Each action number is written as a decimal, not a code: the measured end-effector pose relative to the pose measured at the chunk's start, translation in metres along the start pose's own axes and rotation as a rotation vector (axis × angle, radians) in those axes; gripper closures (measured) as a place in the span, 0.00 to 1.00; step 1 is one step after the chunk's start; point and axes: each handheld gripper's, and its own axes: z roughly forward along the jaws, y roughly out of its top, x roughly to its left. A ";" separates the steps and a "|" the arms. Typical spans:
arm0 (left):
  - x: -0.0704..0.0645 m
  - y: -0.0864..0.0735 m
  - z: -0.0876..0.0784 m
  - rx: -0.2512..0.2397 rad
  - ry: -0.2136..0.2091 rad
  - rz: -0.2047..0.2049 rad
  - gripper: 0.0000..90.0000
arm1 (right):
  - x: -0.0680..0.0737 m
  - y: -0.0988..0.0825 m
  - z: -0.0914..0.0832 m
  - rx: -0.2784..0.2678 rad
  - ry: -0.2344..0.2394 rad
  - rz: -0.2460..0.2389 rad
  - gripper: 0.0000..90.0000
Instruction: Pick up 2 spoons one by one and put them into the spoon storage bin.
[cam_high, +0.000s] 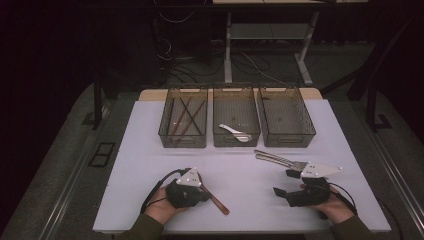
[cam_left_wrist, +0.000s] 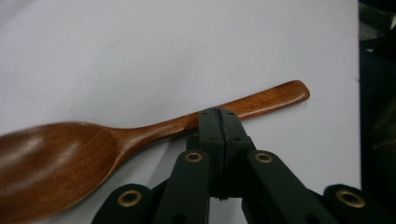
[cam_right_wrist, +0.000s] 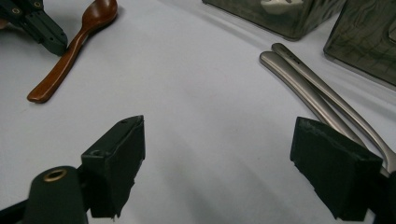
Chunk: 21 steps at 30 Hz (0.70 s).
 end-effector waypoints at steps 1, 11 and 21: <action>0.000 0.002 0.001 -0.001 0.004 0.004 0.98 | 0.000 0.000 0.000 0.004 0.000 0.003 0.20; 0.005 0.018 0.014 -0.001 0.067 0.011 0.99 | 0.002 -0.001 0.003 0.021 0.003 -0.002 0.20; 0.017 0.037 0.028 0.007 0.119 -0.006 0.99 | 0.002 -0.001 0.003 0.024 0.000 -0.004 0.20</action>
